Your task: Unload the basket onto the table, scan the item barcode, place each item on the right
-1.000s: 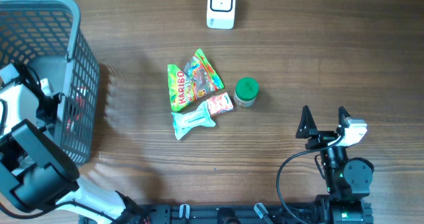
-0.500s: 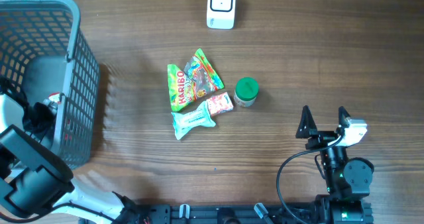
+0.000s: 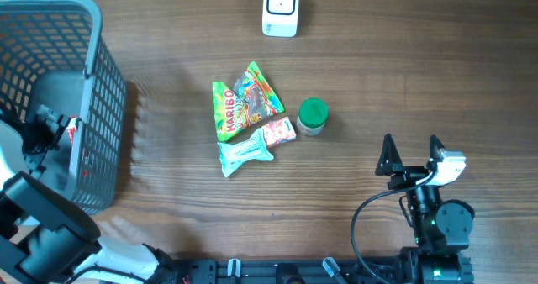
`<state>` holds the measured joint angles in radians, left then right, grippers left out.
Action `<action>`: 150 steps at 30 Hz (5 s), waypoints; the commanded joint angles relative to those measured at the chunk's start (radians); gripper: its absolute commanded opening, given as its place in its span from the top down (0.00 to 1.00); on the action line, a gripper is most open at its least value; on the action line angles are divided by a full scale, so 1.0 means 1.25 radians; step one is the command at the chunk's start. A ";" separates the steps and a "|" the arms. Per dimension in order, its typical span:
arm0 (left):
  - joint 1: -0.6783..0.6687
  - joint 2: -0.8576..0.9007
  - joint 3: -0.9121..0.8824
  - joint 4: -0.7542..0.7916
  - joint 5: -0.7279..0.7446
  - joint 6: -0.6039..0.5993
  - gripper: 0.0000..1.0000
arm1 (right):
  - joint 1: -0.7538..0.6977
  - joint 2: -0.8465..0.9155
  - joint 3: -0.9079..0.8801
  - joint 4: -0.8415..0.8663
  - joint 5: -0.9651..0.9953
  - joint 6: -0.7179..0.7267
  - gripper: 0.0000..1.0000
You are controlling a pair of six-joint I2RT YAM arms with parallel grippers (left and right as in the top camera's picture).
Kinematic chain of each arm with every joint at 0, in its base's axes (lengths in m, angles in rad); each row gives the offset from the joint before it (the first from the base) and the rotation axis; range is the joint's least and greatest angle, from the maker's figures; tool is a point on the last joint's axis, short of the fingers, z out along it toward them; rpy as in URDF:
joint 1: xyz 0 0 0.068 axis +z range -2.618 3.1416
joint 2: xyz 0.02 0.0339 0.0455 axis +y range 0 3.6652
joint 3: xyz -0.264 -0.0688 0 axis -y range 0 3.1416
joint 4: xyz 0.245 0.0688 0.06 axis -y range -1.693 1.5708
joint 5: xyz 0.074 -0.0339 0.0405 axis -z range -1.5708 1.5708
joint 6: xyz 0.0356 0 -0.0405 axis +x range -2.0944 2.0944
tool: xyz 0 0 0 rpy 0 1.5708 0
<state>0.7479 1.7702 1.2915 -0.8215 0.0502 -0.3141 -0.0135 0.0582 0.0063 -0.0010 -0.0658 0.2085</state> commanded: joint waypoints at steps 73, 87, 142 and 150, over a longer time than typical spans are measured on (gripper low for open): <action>-0.970 -0.143 0.169 -0.026 0.099 0.031 0.96 | 0.005 0.002 -0.001 0.002 0.011 0.001 0.00; -1.266 0.119 0.169 0.294 0.115 -0.049 0.96 | 0.005 0.002 -0.001 0.002 0.011 0.001 0.00; -1.048 -0.223 0.687 0.181 -0.589 0.493 0.00 | 0.005 0.075 -0.001 0.003 -0.013 0.362 0.01; -1.009 -0.355 0.497 0.234 -0.588 0.469 0.00 | 0.005 0.179 0.006 0.077 -0.243 0.425 0.01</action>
<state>-0.5602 1.4353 2.0235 -0.5838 -0.6651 0.2863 -0.0135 0.2432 0.0063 0.0322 -0.1383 0.7631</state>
